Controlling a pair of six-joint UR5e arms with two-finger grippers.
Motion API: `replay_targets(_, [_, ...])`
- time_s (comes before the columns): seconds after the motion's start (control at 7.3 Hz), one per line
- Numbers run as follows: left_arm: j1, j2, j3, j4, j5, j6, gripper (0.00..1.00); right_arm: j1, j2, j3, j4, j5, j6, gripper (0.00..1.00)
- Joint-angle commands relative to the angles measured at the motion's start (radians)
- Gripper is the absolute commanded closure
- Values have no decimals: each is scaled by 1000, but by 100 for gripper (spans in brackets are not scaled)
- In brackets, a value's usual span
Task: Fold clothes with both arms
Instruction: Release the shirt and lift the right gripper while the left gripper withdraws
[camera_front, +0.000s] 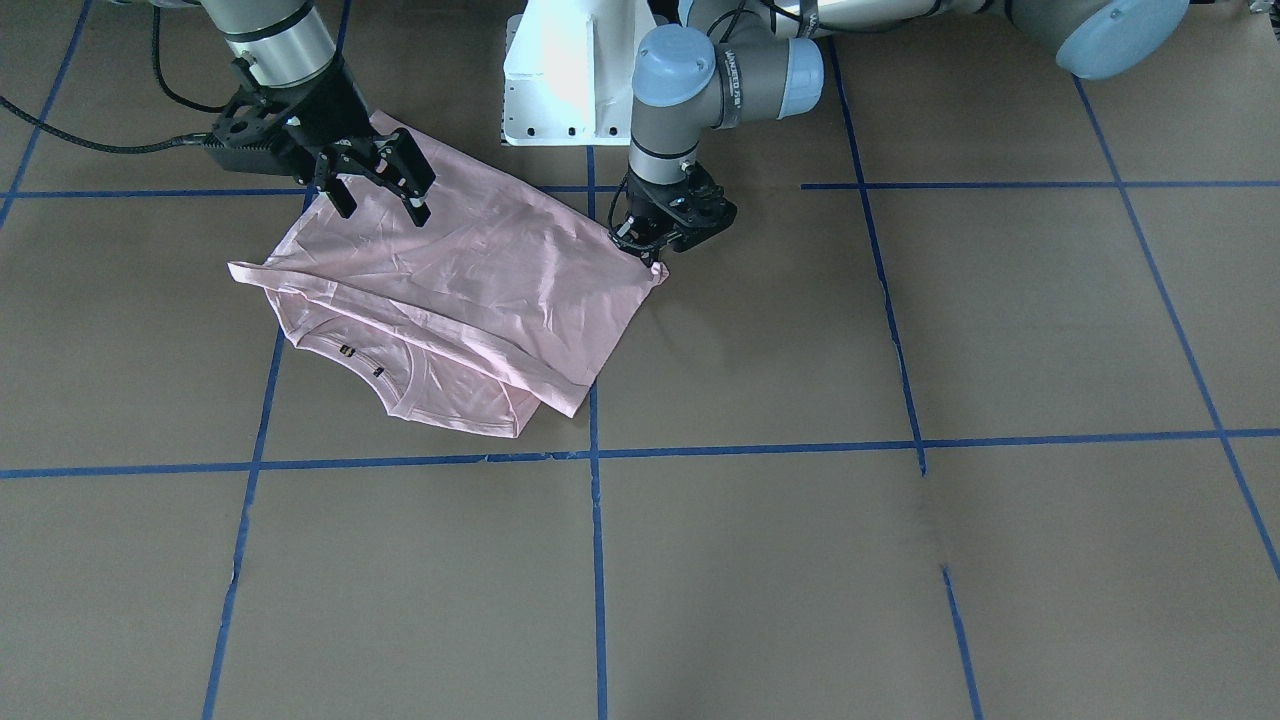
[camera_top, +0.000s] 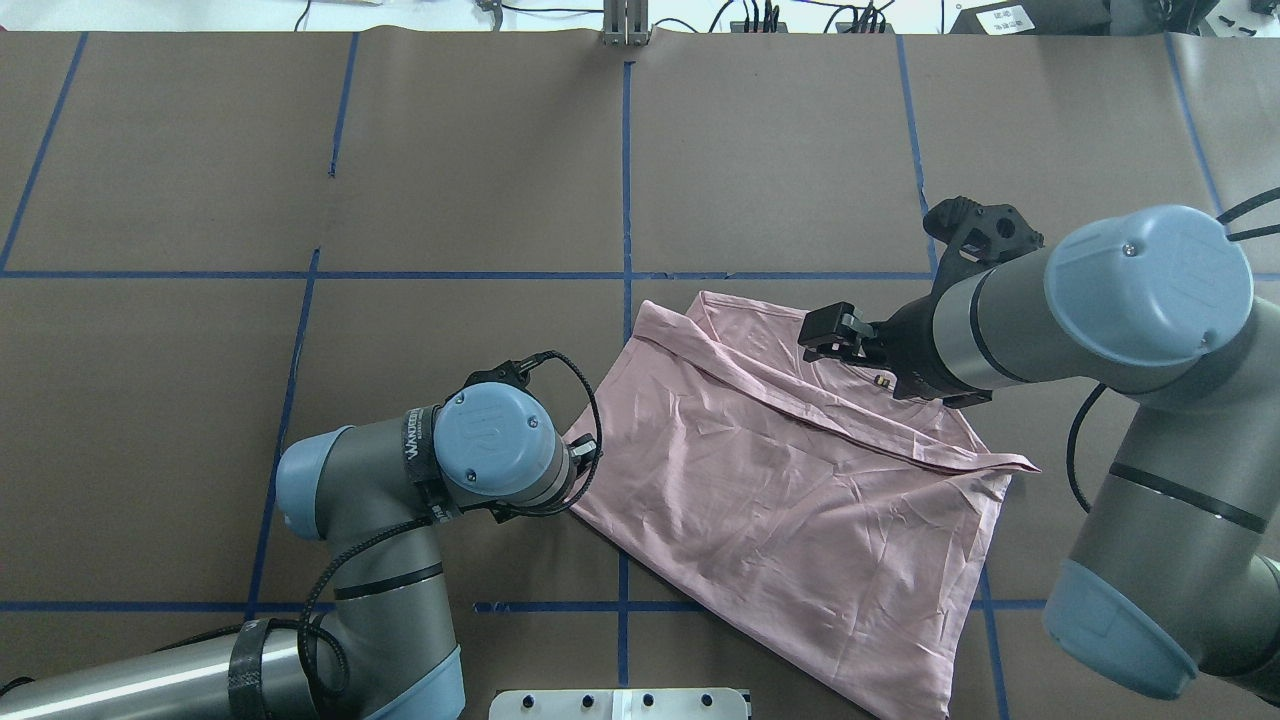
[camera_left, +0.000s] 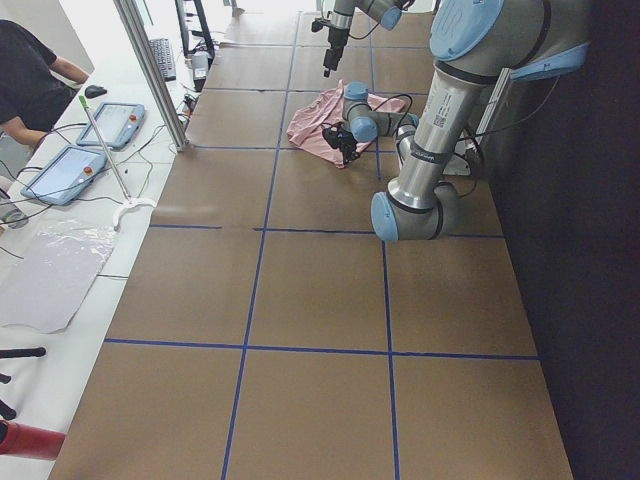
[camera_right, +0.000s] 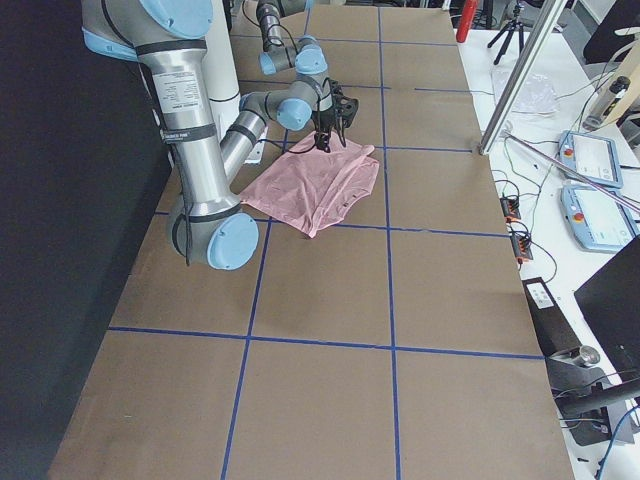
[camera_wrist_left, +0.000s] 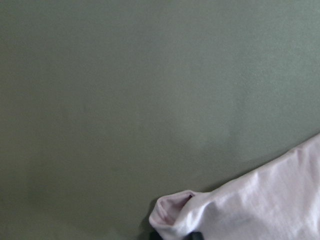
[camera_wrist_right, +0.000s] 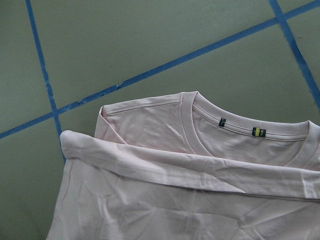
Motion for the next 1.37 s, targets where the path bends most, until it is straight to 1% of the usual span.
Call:
replay_targets(0.0, [-36, 4, -27, 0, -3, 13, 100, 1, -3, 1, 2, -2, 1, 0])
replay_targets(0.14, [-79, 5, -26, 3, 0, 30, 100, 2, -3, 1, 0, -2, -1, 0])
replay_targets(0.27, [-130, 4, -9, 1, 0, 120, 100, 4, -7, 4, 2, 2, 1, 0])
replay_targets(0.41, [-174, -1, 55, -11, 0, 177, 100, 4, -9, 8, 2, -1, 1, 0])
replay_targets(0.55, [-228, -14, 118, -58, 1, 224, 100, 4, -9, 8, 2, -1, 1, 0])
replay_targets(0.68, [-285, -65, 223, -119, 3, 276, 100, 4, -10, 8, 2, -2, 1, 0])
replay_targets(0.82, [-349, -152, 334, -144, 3, 350, 100, 2, -10, 8, 2, -4, 1, 0])
replay_targets(0.96, [-401, -213, 420, -175, 3, 416, 100, 4, -9, 7, 0, -4, 2, 0])
replay_targets(1.1, [-437, -252, 503, -268, 3, 467, 100, 7, -9, 4, 0, -4, 1, 0])
replay_targets(1.23, [-451, -316, 618, -313, 29, 513, 100, 11, -7, 2, 2, -5, 2, 0])
